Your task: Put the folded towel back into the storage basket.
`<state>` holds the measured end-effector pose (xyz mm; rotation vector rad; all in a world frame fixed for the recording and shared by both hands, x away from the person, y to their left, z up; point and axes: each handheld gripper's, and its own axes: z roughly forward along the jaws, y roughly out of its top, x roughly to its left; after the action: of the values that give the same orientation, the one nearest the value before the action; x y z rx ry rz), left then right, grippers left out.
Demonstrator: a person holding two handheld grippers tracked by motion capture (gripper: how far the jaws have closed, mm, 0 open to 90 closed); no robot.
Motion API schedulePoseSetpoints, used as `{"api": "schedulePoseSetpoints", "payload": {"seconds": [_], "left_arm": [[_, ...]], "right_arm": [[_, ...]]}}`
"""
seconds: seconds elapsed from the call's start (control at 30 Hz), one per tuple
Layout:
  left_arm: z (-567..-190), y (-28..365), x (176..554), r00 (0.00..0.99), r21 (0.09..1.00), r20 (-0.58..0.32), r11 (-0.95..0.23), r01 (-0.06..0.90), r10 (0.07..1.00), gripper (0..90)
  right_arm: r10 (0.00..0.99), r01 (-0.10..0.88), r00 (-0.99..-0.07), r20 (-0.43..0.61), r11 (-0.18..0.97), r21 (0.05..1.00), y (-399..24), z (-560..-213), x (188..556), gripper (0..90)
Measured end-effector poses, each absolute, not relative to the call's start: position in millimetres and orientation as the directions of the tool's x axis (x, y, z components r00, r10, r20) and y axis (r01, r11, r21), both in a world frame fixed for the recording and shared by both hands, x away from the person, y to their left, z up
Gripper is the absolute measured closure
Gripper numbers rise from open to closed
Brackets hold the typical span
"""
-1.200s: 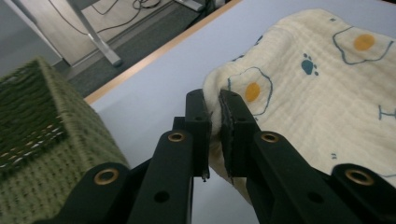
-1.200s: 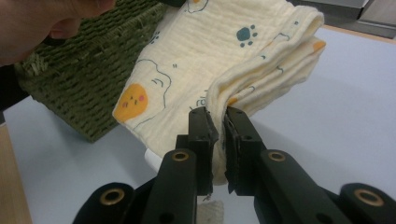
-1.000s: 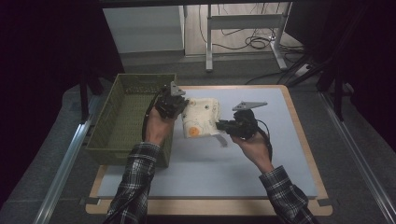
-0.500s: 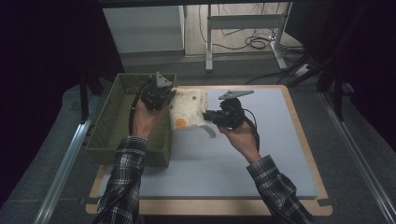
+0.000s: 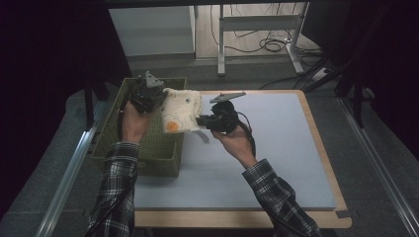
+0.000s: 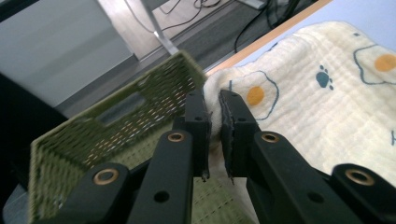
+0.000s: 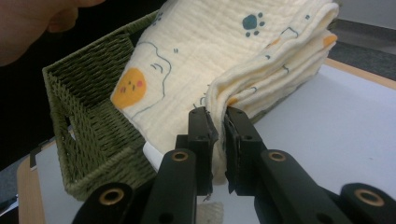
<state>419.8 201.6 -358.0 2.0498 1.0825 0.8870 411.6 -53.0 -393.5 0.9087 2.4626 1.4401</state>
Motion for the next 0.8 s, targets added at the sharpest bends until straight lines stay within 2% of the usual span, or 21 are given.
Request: {"api": "schedulePoseSetpoints", "payload": {"seconds": [0.8], "left_arm": [[-383.3,273.9,411.6,0.326,0.745,0.272,-0.413,0.524,0.905,82.4]], "right_arm": [[0.509,0.393,-0.85,0.139,0.435,0.81,50.1,-422.1,408.3,81.1]]}}
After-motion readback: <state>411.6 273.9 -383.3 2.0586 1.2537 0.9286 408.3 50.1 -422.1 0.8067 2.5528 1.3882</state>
